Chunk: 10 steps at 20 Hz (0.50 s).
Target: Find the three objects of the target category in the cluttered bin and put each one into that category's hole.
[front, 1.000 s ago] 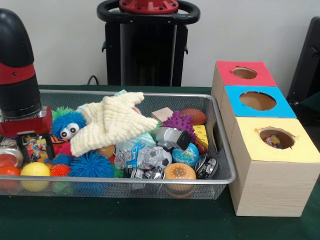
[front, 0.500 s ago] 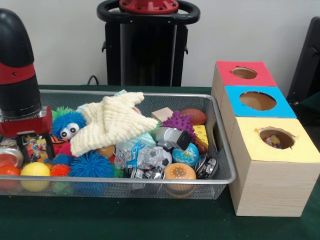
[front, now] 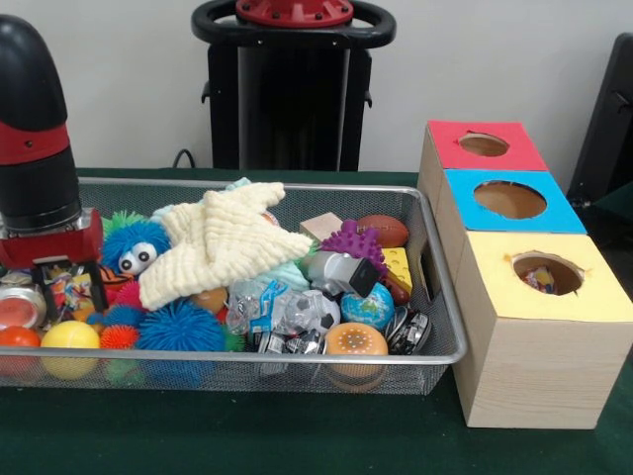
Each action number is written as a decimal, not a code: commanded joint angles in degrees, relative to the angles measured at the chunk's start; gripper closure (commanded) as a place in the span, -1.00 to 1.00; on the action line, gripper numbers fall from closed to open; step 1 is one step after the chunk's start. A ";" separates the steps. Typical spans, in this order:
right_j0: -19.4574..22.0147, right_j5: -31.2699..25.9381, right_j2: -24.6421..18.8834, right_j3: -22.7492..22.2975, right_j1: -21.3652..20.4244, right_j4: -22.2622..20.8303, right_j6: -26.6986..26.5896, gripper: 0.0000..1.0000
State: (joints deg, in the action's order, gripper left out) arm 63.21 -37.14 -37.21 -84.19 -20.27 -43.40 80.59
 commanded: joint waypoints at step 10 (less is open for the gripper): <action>2.69 -6.86 8.74 -3.81 -1.21 -5.68 -12.69 -1.00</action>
State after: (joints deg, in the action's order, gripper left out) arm 63.40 -37.12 -35.76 -86.13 -21.43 -43.38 80.59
